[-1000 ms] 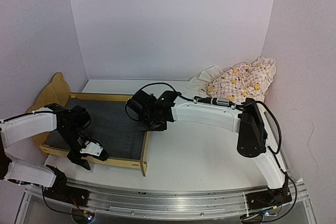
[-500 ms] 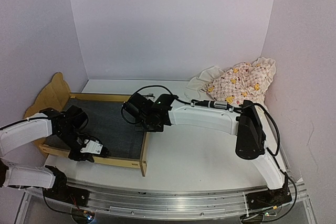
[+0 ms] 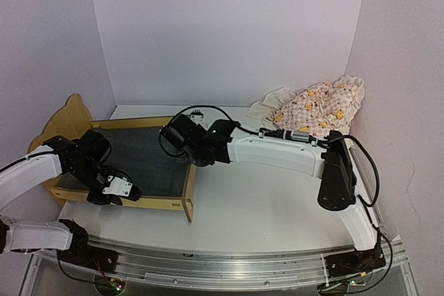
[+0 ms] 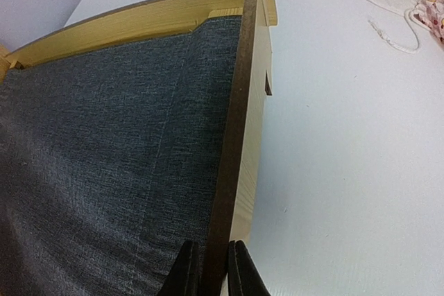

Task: Set up the pet bed

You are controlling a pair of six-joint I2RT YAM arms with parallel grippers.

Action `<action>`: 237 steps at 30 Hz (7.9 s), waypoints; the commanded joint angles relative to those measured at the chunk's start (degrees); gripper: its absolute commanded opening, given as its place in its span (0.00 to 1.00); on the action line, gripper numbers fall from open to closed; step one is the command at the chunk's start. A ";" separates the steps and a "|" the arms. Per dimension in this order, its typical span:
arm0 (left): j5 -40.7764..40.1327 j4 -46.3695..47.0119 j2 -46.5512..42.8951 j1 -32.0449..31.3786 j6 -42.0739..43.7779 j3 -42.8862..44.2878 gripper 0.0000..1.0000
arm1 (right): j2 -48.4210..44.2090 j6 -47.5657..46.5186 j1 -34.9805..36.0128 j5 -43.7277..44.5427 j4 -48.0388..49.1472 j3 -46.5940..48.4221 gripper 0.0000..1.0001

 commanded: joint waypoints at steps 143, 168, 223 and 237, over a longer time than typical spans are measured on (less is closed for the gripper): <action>2.95 12.83 25.00 -20.88 -19.19 25.53 0.81 | -24.37 -36.39 -32.84 -24.38 -14.95 -9.38 0.91; 2.89 29.65 26.56 -20.90 -24.50 26.40 0.04 | -13.10 -37.38 -36.55 -31.42 -4.06 -2.28 0.00; -9.49 42.47 44.92 2.06 -10.42 61.29 0.84 | -24.71 -29.62 -39.24 -27.63 -11.14 -11.93 0.88; 8.85 24.64 32.04 -18.79 -18.75 50.11 0.81 | -51.73 -38.60 -44.80 -44.16 -14.46 -53.89 0.51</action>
